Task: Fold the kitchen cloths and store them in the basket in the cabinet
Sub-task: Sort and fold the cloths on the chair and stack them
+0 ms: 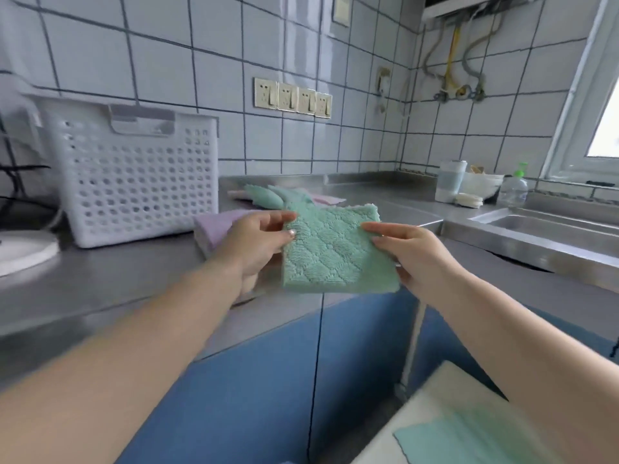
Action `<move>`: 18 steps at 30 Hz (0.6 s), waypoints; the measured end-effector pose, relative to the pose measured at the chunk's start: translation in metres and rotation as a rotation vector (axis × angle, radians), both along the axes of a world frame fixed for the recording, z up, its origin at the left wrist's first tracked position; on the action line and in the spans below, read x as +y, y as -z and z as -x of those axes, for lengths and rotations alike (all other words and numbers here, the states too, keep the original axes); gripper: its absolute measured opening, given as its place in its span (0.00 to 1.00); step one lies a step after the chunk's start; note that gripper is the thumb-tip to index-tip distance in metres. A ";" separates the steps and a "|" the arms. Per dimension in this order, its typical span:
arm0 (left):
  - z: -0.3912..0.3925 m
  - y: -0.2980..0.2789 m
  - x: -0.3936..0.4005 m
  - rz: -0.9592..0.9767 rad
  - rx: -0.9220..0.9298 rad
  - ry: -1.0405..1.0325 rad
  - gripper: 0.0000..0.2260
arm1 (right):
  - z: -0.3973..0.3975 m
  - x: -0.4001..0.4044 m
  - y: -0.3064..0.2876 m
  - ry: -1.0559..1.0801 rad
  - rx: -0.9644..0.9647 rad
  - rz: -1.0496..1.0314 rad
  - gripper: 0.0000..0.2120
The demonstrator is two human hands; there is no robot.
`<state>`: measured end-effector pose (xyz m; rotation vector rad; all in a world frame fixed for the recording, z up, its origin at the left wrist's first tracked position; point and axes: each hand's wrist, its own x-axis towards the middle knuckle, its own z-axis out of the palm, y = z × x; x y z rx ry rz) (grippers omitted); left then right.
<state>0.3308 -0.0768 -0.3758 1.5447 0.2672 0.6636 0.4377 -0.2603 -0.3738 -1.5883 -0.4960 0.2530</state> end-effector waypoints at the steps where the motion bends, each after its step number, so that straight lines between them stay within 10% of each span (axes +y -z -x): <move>1: 0.008 -0.014 0.018 -0.032 -0.017 -0.046 0.13 | 0.000 0.022 -0.014 -0.052 -0.009 -0.022 0.11; 18: -0.007 -0.024 0.140 -0.030 0.197 -0.235 0.15 | -0.051 0.181 -0.033 -0.232 -0.039 0.223 0.09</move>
